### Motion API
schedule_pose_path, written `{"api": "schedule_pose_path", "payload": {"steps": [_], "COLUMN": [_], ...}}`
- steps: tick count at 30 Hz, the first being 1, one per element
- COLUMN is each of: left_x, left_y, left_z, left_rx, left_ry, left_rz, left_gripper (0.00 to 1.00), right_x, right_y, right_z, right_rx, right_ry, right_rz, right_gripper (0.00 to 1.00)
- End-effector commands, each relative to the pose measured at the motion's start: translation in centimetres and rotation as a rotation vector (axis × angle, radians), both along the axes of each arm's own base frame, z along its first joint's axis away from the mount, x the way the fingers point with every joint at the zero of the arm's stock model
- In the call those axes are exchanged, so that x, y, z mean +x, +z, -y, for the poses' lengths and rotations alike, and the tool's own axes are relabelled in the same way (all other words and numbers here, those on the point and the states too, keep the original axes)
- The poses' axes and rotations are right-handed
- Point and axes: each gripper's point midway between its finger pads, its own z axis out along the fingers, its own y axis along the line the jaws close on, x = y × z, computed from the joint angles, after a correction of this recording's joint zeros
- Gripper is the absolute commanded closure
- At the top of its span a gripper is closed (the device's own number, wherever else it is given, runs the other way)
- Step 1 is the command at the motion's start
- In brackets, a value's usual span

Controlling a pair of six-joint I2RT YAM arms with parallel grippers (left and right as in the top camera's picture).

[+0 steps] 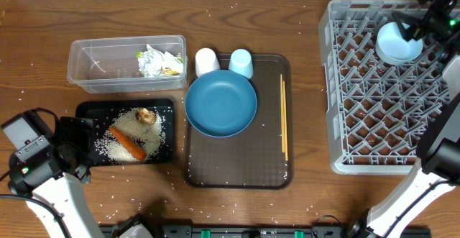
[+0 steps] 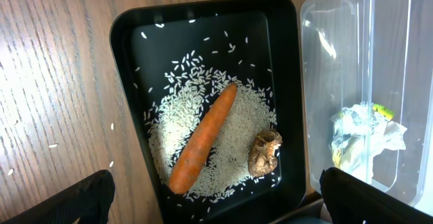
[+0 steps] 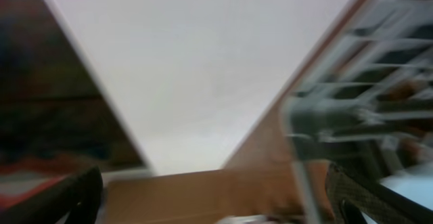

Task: Sort waste into correct bins and load items into the dishwasher rack
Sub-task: 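Release the bowl and adjust it in the rack with the right gripper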

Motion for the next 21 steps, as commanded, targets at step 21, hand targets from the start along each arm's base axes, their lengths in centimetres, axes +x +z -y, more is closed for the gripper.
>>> {"api": "schedule_pose_path", "payload": {"steps": [21], "left_x": [-0.1], "left_y": [0.4], "left_z": [-0.4], "left_rx": [0.023], "left_ry": [-0.001], "left_rz": [-0.003], "left_gripper": [0.02], "right_x": [-8.0], "right_y": [9.4], "right_z": [-2.0], "right_rx": [-1.493], "right_ry": [0.012], "right_rz": [0.045], "right_gripper": [0.01]}}
